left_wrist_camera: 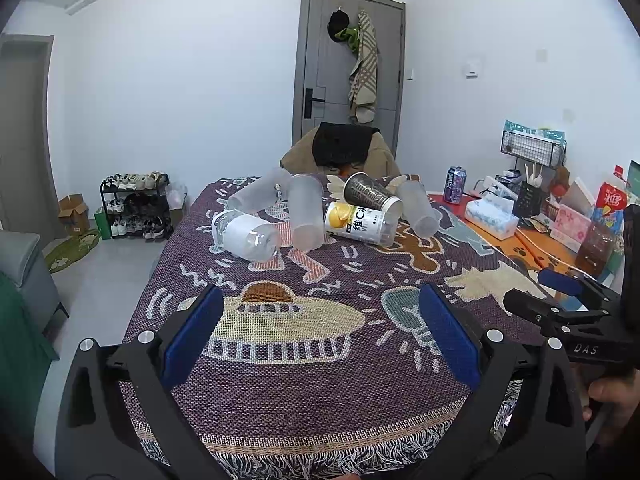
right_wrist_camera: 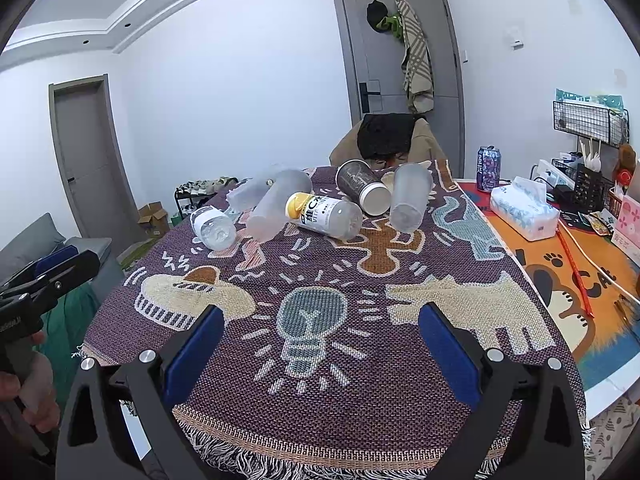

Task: Flip cup upright

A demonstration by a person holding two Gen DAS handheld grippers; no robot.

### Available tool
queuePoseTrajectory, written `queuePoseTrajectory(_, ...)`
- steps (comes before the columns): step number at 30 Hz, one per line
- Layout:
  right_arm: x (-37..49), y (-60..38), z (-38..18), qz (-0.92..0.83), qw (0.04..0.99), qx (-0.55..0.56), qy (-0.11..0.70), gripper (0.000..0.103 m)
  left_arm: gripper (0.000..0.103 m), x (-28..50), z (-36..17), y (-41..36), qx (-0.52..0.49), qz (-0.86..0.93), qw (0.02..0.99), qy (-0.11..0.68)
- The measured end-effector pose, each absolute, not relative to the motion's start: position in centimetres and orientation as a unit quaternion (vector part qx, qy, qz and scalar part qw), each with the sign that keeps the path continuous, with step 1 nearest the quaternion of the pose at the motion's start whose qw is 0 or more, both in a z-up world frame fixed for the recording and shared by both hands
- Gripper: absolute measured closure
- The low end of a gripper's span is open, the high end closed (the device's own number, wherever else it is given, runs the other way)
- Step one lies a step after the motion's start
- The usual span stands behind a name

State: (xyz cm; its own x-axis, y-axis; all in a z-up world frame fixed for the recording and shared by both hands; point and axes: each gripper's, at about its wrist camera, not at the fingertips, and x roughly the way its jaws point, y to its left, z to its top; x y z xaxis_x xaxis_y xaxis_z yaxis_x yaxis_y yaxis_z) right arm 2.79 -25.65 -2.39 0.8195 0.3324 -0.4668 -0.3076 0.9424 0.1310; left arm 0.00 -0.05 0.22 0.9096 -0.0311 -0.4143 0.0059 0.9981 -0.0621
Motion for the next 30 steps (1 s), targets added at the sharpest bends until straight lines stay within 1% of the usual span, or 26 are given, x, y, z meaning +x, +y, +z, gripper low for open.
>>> queuePoseTrajectory(19,2.9,-25.6,-2.6,0.167,0.954,0.023,0.248,0.008,0.006,0.5,-0.3,0.6,-0.039,-0.016,0.975,0.220)
queuePoseTrajectory(30,5.6,-25.2,-2.0,0.173,0.952,0.026,0.250,0.008,0.006,3.3,-0.2,2.0,-0.067,-0.017,0.969,0.235)
